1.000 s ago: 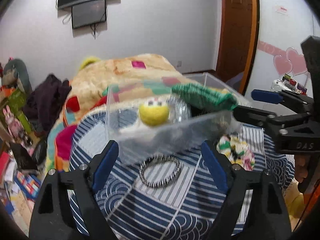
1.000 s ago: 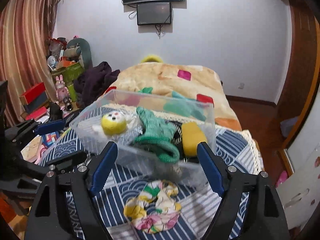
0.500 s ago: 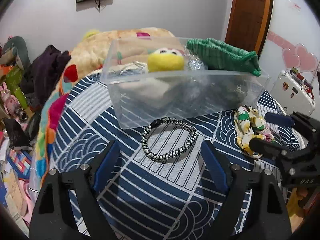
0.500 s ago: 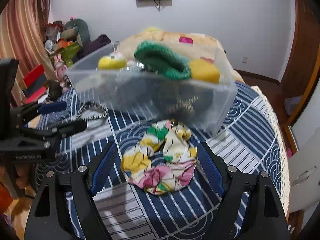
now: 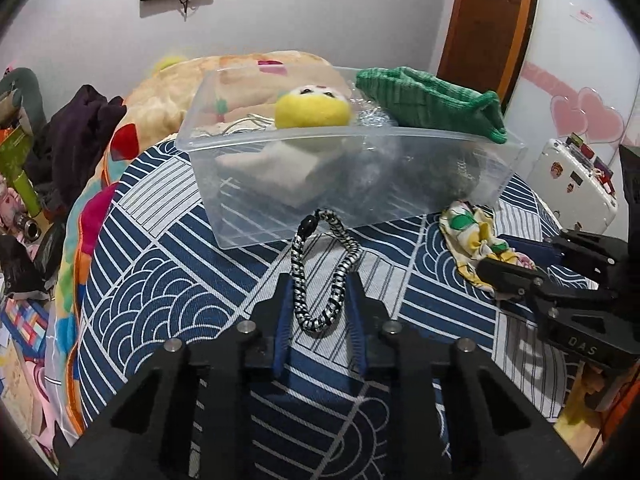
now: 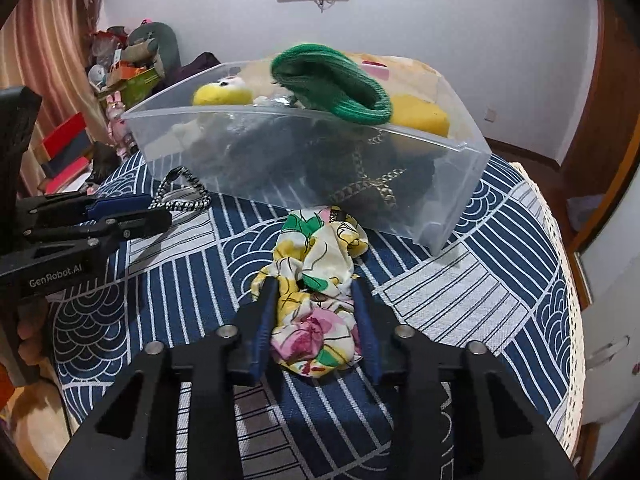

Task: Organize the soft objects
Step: 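Grasp the beaded bracelet with the left tool while the right tool grasps the floral scrunchie, then drop the bracelet into the box with the left tool while the right tool drops the scrunchie in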

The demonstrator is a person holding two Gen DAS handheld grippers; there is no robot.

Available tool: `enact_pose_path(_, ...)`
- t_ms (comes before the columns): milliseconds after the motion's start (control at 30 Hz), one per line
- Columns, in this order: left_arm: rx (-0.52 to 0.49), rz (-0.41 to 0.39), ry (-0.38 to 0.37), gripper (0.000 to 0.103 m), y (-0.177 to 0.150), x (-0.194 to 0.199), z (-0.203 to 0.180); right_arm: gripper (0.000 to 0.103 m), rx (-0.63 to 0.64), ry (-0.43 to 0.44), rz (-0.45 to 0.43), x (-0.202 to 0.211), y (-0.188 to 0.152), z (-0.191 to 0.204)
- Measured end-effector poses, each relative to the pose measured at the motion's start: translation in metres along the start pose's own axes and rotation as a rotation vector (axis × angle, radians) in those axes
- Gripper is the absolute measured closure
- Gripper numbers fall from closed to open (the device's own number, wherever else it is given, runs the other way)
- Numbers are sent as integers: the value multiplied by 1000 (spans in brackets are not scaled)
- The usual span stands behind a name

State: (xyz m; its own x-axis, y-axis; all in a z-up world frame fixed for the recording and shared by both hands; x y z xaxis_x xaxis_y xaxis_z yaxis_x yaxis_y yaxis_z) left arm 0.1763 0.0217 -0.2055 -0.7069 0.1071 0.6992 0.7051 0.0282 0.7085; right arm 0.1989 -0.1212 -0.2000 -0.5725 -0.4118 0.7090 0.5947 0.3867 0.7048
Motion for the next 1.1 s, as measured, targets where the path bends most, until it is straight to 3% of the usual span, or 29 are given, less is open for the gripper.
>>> enact_pose_path(233,-30,-30,-7,96,-1,17,-10,85,10,26,-33,7,4,5)
enact_pose_path(1100,-16,-197,-47,98,51,83,-8,85,-21,3,-275,73,61,-5)
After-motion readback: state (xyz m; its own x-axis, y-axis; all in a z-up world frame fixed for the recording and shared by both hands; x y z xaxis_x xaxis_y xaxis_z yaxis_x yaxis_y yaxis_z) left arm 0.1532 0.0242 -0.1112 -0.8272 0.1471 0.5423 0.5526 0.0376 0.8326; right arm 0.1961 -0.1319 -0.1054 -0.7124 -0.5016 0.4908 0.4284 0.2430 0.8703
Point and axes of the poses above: each gripper's, at about its wrist camera, not at the fingertips, and x roughly against the way its jaws point, z to its left, y to its top, the point moved 9 cm from there along -x, roughly the way its jaws point, and after that the axes turned 2 degrees about -z, right-handed, at the moved point
